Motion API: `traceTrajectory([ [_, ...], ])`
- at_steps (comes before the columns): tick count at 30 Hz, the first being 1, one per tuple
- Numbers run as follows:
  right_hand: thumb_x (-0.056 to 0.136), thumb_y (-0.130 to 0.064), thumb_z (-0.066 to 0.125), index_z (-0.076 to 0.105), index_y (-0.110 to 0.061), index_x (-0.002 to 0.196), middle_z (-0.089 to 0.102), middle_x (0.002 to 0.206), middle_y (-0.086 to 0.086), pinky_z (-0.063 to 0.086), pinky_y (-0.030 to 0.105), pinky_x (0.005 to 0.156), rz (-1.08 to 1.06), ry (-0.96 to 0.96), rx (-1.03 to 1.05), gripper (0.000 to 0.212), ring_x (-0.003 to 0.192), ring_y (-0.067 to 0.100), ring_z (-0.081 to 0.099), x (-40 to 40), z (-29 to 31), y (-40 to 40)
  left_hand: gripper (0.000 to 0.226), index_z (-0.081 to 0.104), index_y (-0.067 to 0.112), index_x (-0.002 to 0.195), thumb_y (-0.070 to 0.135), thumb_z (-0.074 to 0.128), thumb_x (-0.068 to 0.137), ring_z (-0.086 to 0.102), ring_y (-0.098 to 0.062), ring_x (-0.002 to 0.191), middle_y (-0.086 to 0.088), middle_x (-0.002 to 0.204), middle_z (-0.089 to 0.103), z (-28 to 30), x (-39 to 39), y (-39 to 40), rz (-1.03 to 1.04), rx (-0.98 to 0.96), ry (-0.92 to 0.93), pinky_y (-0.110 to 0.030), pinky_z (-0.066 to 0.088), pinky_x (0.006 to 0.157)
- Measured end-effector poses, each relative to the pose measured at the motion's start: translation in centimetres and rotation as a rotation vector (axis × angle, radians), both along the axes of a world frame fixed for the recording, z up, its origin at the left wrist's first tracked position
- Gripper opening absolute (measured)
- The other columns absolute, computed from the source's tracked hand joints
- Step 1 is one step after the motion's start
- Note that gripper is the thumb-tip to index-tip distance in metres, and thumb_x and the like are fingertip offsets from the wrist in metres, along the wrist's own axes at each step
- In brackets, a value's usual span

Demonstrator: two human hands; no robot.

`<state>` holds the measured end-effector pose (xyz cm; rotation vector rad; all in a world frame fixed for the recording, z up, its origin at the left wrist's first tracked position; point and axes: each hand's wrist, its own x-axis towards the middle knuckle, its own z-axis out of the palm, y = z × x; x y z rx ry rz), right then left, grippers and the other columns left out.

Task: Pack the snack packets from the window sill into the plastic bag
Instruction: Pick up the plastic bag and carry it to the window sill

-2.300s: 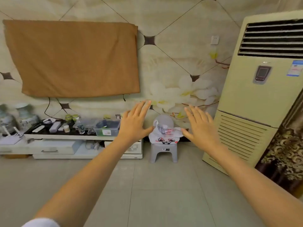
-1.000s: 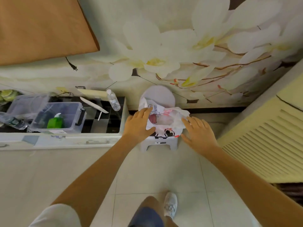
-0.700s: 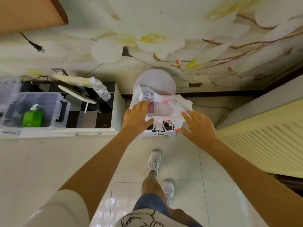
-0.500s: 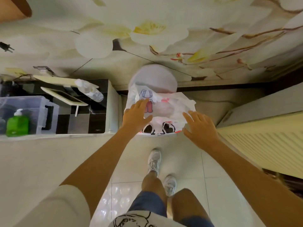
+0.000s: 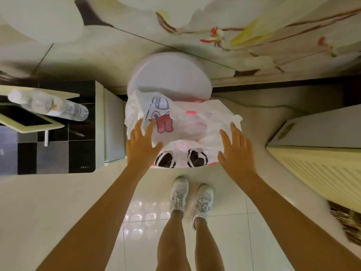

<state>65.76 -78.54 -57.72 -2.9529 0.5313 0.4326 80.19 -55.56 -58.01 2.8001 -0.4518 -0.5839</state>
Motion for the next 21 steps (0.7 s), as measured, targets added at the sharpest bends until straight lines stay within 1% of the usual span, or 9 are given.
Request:
traceTrajectory([
  [3,0.077,-0.022,0.075,0.04,-0.008,0.142,0.028,0.15,0.027,0.041,0.051,0.099,-0.072,0.021,-0.03,0.075,0.132,0.043,0.039,0.1,-2.0,-1.1,0.071,0.035,0.029,0.145,0.039,0.069,0.084,0.027,-0.037,0.139,-0.014,0.156,0.019,-2.0,-0.2,0.0,0.094,-0.001,-0.058,-0.051,0.033,0.107],
  [5,0.085,-0.021,0.067,0.029,-0.009,0.147,0.019,0.154,0.026,0.035,0.049,0.105,-0.104,0.062,-0.036,0.073,0.138,0.041,0.028,0.0,-3.1,-1.7,0.07,0.036,0.028,0.144,0.035,0.071,0.084,0.028,-0.036,0.136,-0.014,0.152,0.023,-2.6,-0.3,-0.1,0.168,0.001,-0.081,-0.049,0.033,0.107],
  [7,0.09,-0.021,0.06,0.018,-0.011,0.151,0.013,0.155,0.025,0.031,0.047,0.107,-0.098,0.109,-0.048,0.075,0.141,0.039,0.023,-0.1,-3.9,-2.3,0.072,0.035,0.025,0.143,0.031,0.073,0.082,0.033,-0.034,0.13,-0.015,0.146,0.029,-2.9,-0.3,0.0,0.265,-0.013,-0.114,-0.046,0.036,0.104],
  [10,0.093,-0.024,0.056,0.004,-0.013,0.152,0.008,0.156,0.024,0.029,0.045,0.109,-0.092,0.173,-0.054,0.08,0.141,0.038,0.021,-0.3,-4.7,-2.6,0.073,0.036,0.014,0.14,0.026,0.076,0.08,0.04,-0.034,0.123,-0.017,0.135,0.038,-3.3,-0.2,0.5,0.415,-0.093,-0.161,-0.047,0.042,0.098],
  [13,0.094,-0.025,0.055,-0.001,-0.015,0.152,0.007,0.156,0.024,0.028,0.046,0.11,-0.176,0.196,-0.036,0.081,0.141,0.038,0.021,0.0,-5.6,-2.6,0.071,0.036,0.011,0.138,0.028,0.076,0.081,0.046,-0.031,0.119,-0.017,0.131,0.042,-3.4,0.2,0.6,0.513,-0.151,-0.179,-0.047,0.047,0.097],
  [15,0.093,-0.025,0.055,-0.001,-0.015,0.152,0.009,0.156,0.023,0.029,0.046,0.11,-0.258,0.18,-0.017,0.082,0.14,0.037,0.022,0.4,-6.0,-2.5,0.067,0.036,0.014,0.137,0.028,0.074,0.082,0.049,-0.03,0.118,-0.014,0.131,0.046,-3.5,0.4,0.7,0.527,-0.179,-0.173,-0.048,0.048,0.097],
  [17,0.092,-0.026,0.057,0.0,-0.014,0.152,0.017,0.154,0.022,0.031,0.045,0.108,-0.332,0.164,0.027,0.083,0.138,0.036,0.027,1.0,-6.2,-2.6,0.058,0.036,0.019,0.133,0.025,0.069,0.086,0.056,-0.029,0.111,-0.008,0.125,0.054,-3.6,0.6,0.9,0.521,-0.237,-0.127,-0.051,0.05,0.094],
  [19,0.091,-0.024,0.059,0.003,-0.014,0.152,0.032,0.146,0.02,0.036,0.044,0.104,-0.37,0.14,0.069,0.083,0.131,0.035,0.037,1.5,-6.2,-2.6,0.045,0.038,0.019,0.13,0.024,0.061,0.092,0.06,-0.028,0.101,-0.005,0.115,0.061,-3.6,0.7,1.0,0.505,-0.267,-0.05,-0.052,0.049,0.092],
  [21,0.091,-0.019,0.059,0.007,-0.015,0.151,0.046,0.133,0.017,0.039,0.042,0.097,-0.369,0.1,0.088,0.079,0.118,0.032,0.048,2.0,-6.0,-2.6,0.036,0.043,0.016,0.129,0.027,0.054,0.096,0.061,-0.027,0.096,-0.004,0.106,0.062,-3.6,0.6,0.9,0.485,-0.264,0.003,-0.051,0.048,0.094],
])
